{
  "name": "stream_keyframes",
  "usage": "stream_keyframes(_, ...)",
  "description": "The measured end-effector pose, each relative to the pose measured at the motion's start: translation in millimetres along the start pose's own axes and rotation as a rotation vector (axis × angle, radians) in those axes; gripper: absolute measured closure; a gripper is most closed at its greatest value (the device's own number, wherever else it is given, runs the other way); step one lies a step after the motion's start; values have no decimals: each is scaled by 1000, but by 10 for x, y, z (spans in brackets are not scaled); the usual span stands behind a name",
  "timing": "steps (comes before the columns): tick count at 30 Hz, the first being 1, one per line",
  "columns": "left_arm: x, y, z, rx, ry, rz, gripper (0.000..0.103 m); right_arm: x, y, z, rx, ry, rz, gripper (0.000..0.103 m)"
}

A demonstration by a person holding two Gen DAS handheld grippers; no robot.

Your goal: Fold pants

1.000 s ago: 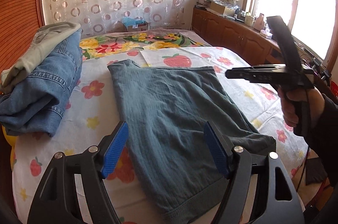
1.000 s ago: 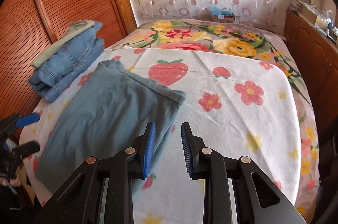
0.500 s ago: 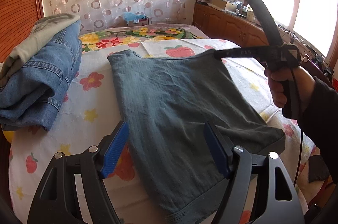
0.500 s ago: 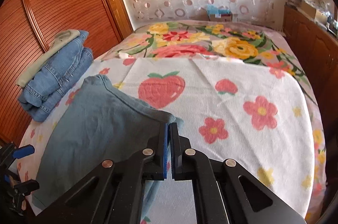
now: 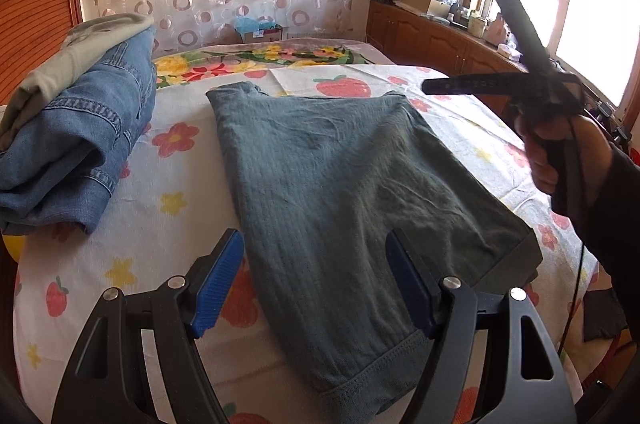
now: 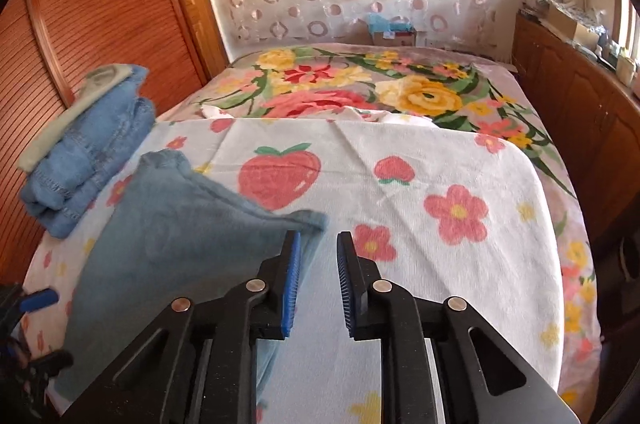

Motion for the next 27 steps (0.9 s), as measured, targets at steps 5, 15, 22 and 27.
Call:
stream_keyframes(5, 21, -9, 20, -1, 5, -3, 28, 234, -545, -251, -64, -44, 17, 80)
stream_keyframes(15, 142, 38, 26, -16, 10, -39, 28, 908, -1297, -501, -91, -44, -7, 58)
stream_keyframes(22, 265, 122, 32, -21, 15, -91, 28, 1037, -1515, -577, -40, -51, -22, 58)
stream_keyframes(27, 303, 136, 63, -19, 24, -101, 26, 1051, -1573, -611, -46, -23, -23, 58)
Point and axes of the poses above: each gripper's, at about its wrist camera, not at the fingertips, and y roughly the way its jaws point, z to its right, x to its underside, the point moved 5 cm from there along y, roughly the way its jaws point, and after that the axes turned 13 degrees about z, right-handed, at the moved point
